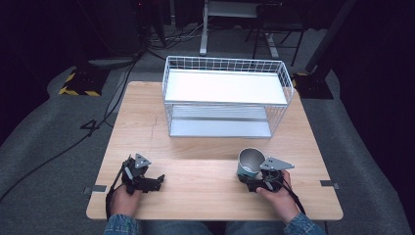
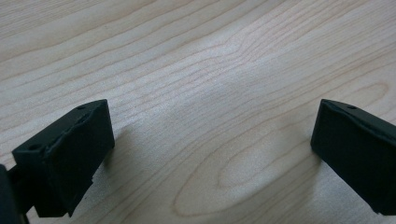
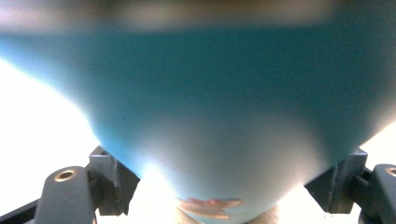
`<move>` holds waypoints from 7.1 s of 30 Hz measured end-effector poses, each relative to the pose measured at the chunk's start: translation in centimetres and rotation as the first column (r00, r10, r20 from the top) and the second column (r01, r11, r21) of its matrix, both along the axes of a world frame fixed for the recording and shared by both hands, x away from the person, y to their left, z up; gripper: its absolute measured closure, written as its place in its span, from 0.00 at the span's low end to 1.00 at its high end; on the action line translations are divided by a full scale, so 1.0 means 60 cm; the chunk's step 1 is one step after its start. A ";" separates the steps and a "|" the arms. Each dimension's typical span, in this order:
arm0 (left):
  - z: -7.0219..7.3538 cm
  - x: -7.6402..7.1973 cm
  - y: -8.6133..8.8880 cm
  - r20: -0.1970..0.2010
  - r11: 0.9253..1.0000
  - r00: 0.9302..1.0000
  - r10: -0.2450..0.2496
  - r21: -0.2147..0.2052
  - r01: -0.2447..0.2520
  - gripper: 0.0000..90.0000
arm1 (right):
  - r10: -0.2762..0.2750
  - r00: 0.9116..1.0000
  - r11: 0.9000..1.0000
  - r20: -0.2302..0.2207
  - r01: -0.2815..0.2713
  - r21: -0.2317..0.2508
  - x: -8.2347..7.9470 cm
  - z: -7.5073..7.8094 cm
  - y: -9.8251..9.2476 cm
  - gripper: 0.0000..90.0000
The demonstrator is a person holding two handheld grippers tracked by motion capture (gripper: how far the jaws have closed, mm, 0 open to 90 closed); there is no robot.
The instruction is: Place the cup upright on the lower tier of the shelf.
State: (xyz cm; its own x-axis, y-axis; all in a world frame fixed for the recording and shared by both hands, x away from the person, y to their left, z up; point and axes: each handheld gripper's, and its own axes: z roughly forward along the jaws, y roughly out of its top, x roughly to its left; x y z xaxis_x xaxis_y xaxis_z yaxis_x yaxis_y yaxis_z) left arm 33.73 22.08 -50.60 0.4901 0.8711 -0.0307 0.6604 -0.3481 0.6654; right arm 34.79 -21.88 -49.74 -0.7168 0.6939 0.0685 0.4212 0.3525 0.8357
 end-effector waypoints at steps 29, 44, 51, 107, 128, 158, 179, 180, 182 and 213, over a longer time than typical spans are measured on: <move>0.000 -0.012 0.002 0.002 1.000 1.000 0.022 0.001 -0.022 0.00 | 0.018 1.000 1.000 -0.006 -0.018 0.009 0.095 0.069 0.035 0.26; 0.000 -0.010 0.001 0.000 1.000 1.000 0.018 0.000 -0.018 0.00 | -0.010 1.000 1.000 -0.001 0.010 0.015 0.148 0.084 0.066 0.26; 0.000 -0.009 0.000 0.001 1.000 1.000 0.017 0.000 -0.017 0.00 | -0.022 1.000 1.000 0.005 0.022 0.013 0.177 0.085 0.090 0.26; 0.000 -0.008 -0.001 0.003 1.000 1.000 0.019 0.002 -0.019 0.00 | -0.195 0.979 0.980 0.062 0.192 0.043 0.304 0.015 0.146 0.26; 0.000 -0.008 -0.001 0.003 1.000 1.000 0.015 0.000 -0.015 0.00 | -0.207 0.976 0.978 0.065 0.207 0.006 0.303 0.007 0.149 0.18; 0.000 -0.006 -0.004 0.002 1.000 1.000 -0.002 0.001 0.002 0.00 | -0.093 0.995 0.996 0.045 0.093 0.003 0.182 0.077 0.057 0.17; 0.000 -0.002 -0.005 0.003 1.000 1.000 -0.003 0.000 0.003 0.00 | -0.012 0.999 1.000 0.045 0.013 -0.022 0.082 0.117 -0.064 0.18; 0.000 -0.002 -0.005 0.003 1.000 1.000 -0.003 -0.001 0.003 0.00 | -0.011 0.999 1.000 0.043 0.012 -0.020 0.078 0.117 -0.069 0.18; 0.000 -0.002 -0.005 0.003 1.000 1.000 -0.003 -0.001 0.003 0.00 | -0.011 0.999 1.000 0.047 0.012 -0.023 0.070 0.119 -0.078 0.18; 0.000 -0.001 -0.005 0.001 1.000 1.000 -0.005 0.001 0.005 0.00 | -0.024 0.994 0.996 -0.110 0.015 -0.083 -0.005 0.030 -0.152 0.18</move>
State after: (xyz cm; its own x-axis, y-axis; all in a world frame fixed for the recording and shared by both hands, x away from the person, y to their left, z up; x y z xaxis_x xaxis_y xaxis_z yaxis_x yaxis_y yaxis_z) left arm 33.66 21.80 -50.59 0.4942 0.8689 -0.0299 0.6584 -0.3515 0.6655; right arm 34.50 -31.01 -47.92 -0.6945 0.7139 0.0889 0.5166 0.4088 0.7523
